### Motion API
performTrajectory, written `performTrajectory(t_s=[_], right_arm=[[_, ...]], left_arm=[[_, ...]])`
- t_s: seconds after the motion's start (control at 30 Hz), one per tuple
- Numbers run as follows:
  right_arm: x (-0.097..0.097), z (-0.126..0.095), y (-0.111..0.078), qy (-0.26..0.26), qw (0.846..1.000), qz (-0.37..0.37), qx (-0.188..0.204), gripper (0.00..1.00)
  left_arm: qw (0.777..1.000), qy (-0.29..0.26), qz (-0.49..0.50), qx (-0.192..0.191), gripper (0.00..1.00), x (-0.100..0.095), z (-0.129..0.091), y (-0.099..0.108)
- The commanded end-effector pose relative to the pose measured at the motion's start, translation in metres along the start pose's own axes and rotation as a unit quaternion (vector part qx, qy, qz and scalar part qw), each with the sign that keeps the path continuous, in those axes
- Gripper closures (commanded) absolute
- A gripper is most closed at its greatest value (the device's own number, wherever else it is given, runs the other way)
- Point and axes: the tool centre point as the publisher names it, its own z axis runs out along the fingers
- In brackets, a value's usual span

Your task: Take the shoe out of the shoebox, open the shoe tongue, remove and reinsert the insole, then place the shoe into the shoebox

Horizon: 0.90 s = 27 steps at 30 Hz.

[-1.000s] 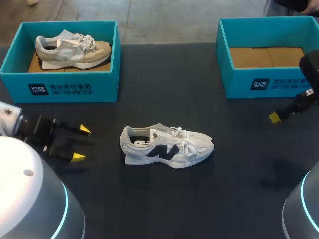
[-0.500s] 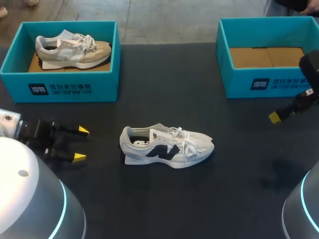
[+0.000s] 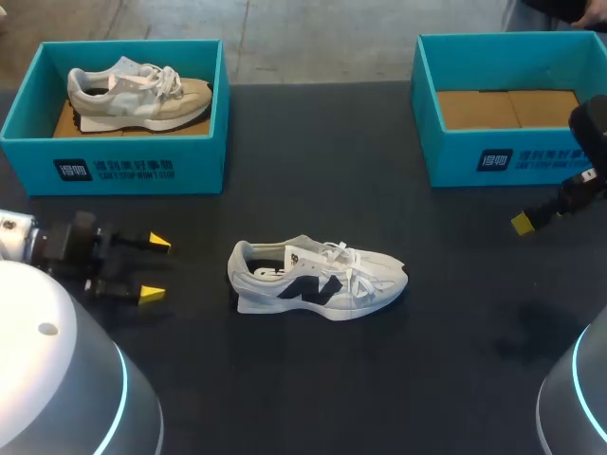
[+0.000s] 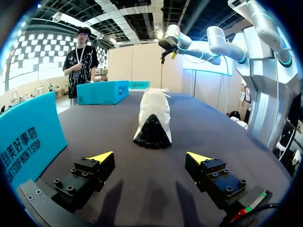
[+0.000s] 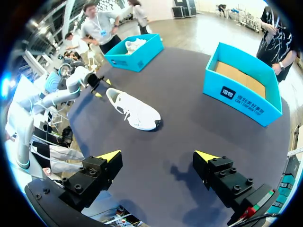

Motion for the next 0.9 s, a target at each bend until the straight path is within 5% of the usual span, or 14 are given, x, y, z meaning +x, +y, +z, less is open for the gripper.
performTrajectory(t_s=[0.03,0.9], right_arm=[[0.0,0.001,0.0,-0.001,1.0,0.001,0.0,0.0],[0.0,0.001,0.0,-0.001,1.0,0.001,0.0,0.0]], left_arm=[[1.0,-0.002,0.001,0.0,0.0,0.002,0.004,-0.004],[1.0,0.0,0.013,-0.017,0.0,0.004,0.018,-0.008]])
